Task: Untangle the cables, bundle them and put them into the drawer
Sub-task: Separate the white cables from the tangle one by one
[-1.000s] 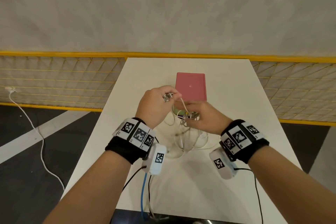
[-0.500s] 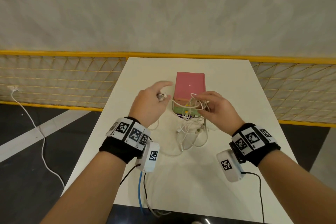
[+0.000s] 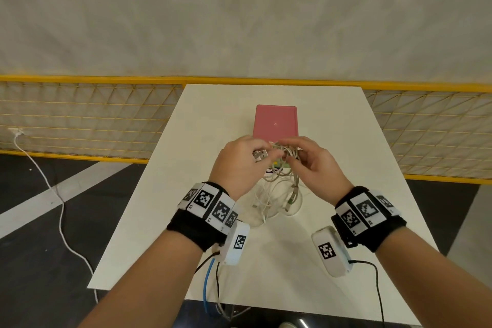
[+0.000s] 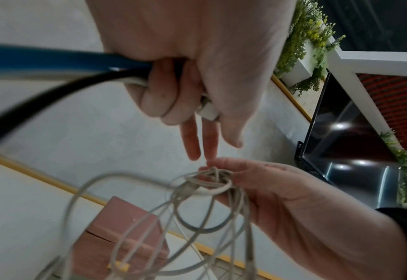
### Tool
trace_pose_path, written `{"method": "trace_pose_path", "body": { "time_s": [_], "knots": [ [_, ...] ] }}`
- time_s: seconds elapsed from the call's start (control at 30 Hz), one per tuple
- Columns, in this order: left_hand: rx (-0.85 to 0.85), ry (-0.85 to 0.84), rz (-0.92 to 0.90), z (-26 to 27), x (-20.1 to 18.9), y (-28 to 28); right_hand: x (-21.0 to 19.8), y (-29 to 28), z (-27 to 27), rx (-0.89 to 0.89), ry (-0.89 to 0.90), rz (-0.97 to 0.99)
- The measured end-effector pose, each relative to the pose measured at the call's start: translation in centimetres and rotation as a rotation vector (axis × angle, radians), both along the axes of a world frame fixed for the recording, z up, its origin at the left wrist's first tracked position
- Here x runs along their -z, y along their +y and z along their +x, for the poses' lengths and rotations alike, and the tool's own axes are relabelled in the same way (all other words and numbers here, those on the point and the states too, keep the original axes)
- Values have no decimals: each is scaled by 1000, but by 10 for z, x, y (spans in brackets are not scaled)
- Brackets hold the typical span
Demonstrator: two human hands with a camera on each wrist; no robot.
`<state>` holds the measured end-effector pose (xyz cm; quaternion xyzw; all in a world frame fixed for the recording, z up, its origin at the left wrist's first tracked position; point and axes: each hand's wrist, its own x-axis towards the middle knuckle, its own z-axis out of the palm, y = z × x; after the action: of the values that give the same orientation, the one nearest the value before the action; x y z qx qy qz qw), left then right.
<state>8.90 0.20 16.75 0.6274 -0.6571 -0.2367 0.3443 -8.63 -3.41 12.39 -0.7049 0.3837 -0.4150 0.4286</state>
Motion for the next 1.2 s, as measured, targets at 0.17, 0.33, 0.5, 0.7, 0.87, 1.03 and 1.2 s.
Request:
{"method": "trace_pose_path", "body": {
  "time_s": [0.17, 0.33, 0.5, 0.7, 0.87, 1.03, 1.2],
  "knots": [
    [98, 53, 176, -8, -3, -1, -2, 6, 7, -70, -24, 57],
    [43, 87, 166, -11, 1, -1, -9, 11, 8, -62, -42, 41],
    [136, -30, 209, -1, 1, -3, -3, -3, -1, 212, 291, -189],
    [300, -59, 205, 14, 0, 2, -3, -6, -2, 287, 500, -210],
    [224, 83, 141, 22, -3, 1, -18, -2, 4, 27, 373, -83],
    [117, 297, 143, 19, -6, -2, -36, 2, 12, -217, 265, 91],
    [9, 480, 144, 20, -7, -1, -35, -1, 10, -18, 364, 8]
  ]
}}
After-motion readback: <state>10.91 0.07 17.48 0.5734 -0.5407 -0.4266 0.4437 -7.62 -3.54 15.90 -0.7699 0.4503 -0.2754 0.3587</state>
